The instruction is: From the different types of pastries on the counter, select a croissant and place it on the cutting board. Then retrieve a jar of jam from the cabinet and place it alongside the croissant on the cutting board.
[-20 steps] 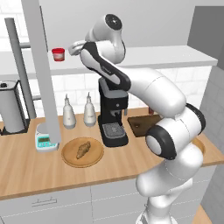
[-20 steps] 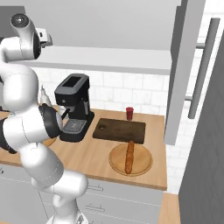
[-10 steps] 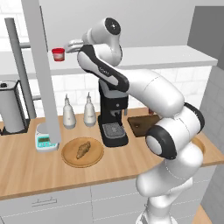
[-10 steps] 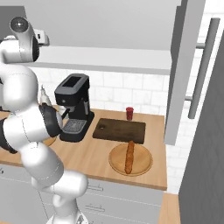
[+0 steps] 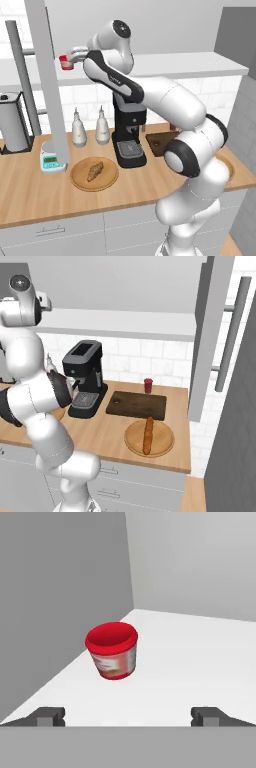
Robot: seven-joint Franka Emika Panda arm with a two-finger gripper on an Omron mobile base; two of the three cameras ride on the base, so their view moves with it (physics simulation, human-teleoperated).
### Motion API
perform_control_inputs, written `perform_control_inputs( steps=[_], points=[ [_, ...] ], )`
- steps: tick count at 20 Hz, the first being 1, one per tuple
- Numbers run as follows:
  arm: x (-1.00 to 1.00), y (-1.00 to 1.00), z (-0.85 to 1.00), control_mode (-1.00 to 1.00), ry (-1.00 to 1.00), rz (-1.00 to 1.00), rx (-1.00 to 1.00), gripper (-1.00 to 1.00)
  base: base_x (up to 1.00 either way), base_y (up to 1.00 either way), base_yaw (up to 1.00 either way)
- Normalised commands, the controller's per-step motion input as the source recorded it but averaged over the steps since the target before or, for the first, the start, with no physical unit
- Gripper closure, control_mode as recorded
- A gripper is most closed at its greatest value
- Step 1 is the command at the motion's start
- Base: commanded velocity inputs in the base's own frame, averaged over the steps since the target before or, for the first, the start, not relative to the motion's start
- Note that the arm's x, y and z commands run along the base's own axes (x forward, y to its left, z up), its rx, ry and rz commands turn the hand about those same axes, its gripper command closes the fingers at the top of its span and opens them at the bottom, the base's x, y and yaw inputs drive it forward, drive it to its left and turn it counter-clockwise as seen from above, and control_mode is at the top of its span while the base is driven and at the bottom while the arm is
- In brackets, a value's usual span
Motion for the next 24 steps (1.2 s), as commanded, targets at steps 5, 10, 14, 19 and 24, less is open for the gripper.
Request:
perform_control_inputs(
  steps=[5, 10, 14, 19, 24],
  points=[
    [0.2, 0.1, 0.0, -1.0, 0.0, 0.0, 0.0, -1.0, 0.0, 0.0, 0.0],
    [0.21, 0.09, -0.05, -1.0, 0.01, 0.01, 0.0, -1.0, 0.0, 0.0, 0.0],
    [0.22, 0.22, -0.02, -1.0, 0.02, 0.03, 0.0, -1.0, 0.0, 0.0, 0.0],
    [0.26, 0.23, 0.0, -1.0, 0.02, 0.03, 0.0, -1.0, 0.0, 0.0, 0.0],
    [0.27, 0.23, 0.0, -1.0, 0.06, 0.03, 0.0, -1.0, 0.0, 0.0, 0.0]
  ],
)
